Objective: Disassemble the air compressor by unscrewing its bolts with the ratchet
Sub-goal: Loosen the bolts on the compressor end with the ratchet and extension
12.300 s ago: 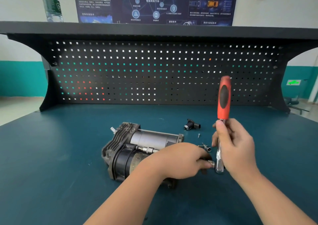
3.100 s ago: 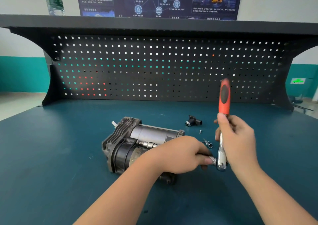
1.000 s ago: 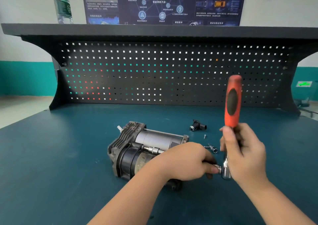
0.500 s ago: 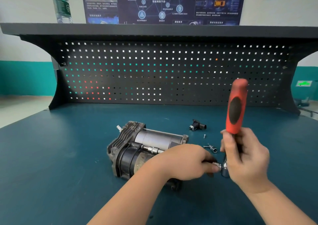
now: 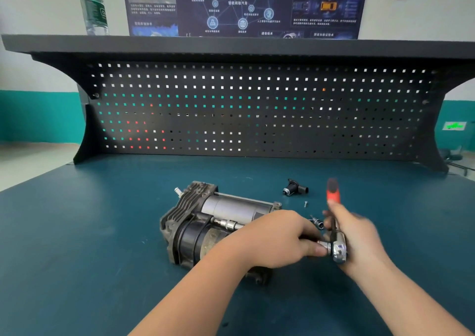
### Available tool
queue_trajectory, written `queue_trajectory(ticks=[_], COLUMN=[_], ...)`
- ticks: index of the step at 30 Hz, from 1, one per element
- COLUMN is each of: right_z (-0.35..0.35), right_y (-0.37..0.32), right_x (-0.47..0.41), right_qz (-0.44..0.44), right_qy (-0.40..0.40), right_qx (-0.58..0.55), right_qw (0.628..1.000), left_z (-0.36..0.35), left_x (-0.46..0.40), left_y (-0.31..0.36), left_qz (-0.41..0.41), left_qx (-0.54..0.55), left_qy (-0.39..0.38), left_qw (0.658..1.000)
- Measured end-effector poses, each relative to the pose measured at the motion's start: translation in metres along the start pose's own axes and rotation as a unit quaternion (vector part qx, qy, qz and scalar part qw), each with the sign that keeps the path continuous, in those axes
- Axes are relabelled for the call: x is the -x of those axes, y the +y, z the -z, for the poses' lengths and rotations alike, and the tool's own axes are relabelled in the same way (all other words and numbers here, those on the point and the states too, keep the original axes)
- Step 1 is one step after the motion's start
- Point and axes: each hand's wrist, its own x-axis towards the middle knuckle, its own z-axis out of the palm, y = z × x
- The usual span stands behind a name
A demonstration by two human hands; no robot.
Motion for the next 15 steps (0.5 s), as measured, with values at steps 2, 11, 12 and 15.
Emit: queue_trajectory(ticks=[2,11,12,15], right_z=[-0.002,-0.001,-0.002,0.002], right_y=[-0.008,-0.013,-0.014,-0.005], right_x=[0.009,0.016,0.012,-0.002], right_qz=[0.196,0.383,0.305,0.012], right_qy=[0.018,-0.057,-0.031,-0.013], right_qx=[0.053,0.156,0.162,0.080], right_qw=[0.979,0.909,0.938,0.997], left_z=[0.001,0.002,0.002,0.001], left_x=[0.000,0.000,0.000,0.000], left_y=[0.001,0.003,0.002,0.001], left_qz=[0.000,-0.003,-0.005,-0.002], left_qx=[-0.012,-0.017,-0.007,0.017], left_qy=[-0.020,-0.035,-0.026,0.010], left_qw=[1.000,0.999,1.000,1.000])
